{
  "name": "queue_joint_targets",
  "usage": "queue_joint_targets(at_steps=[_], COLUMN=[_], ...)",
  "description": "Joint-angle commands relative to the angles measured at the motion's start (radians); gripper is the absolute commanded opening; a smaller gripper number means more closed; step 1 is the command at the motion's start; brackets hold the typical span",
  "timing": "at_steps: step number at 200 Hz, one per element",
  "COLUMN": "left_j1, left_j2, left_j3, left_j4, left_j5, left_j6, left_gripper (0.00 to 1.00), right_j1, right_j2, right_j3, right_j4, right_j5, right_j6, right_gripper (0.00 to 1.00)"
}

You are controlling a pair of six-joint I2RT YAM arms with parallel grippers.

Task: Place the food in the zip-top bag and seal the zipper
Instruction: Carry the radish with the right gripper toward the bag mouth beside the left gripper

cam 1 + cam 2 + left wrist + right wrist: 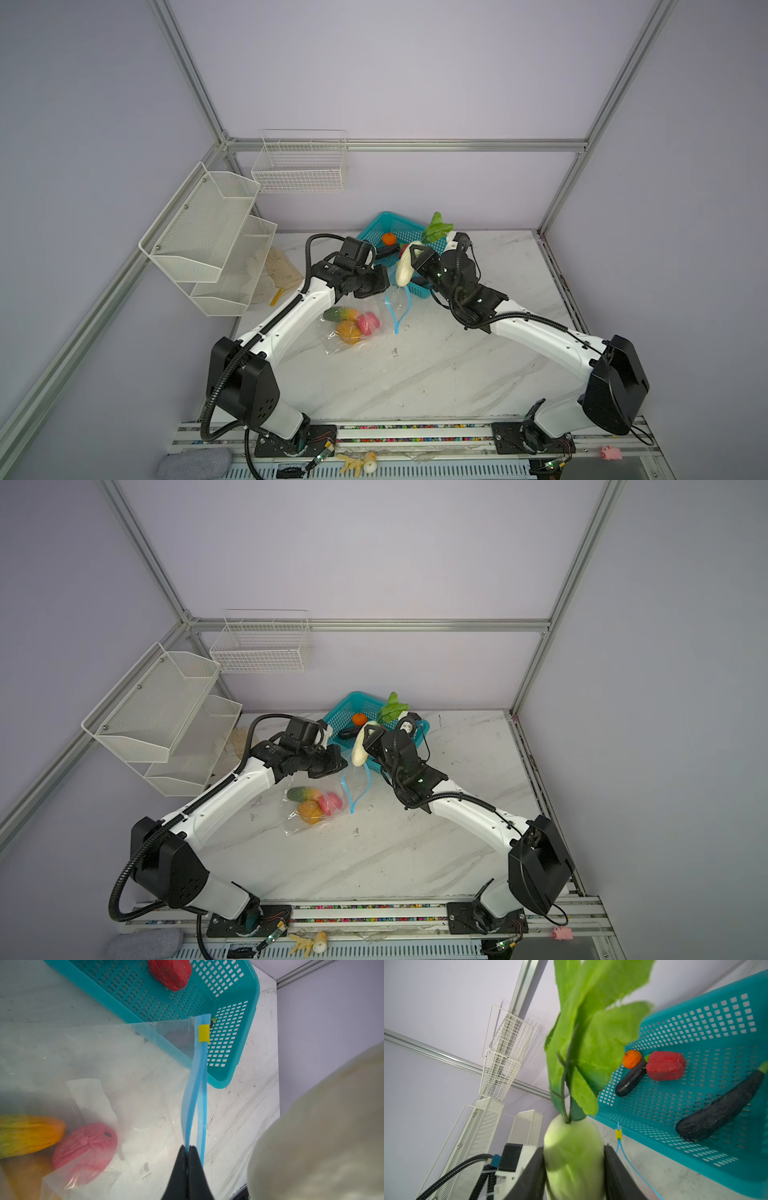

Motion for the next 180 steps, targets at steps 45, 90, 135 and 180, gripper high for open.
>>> queue_joint_targets(at_steps=[45,90,135,180], left_j1=[0.011,0.014,0.019,0.02], left_j2=[-0.033,-0.046,-0.06,-0.06], left_j3=[0.091,0.089,0.083,0.092], left_j4=[0.034,0.033,0.03,0.016], left_j5=[0.026,0.028,0.021,0.016], left_j6=[-0.008,-0.011,-0.009,-0.002], left_gripper=[0.0,0.0,0.0,0.0], right_j1=[0.028,0.044,0.046,0.047], right_j2=[0.064,0.123,0.148,0.162], right_j3=[0.016,0.05,0.074,0.07], right_j4=[0.021,0.017,0.011,0.004], right_j5=[0.05,0.043,0.028,-0.024], right_j6=[0.022,0.023,0.023,0.044], right_gripper=[0.36,0.36,0.36,0.36])
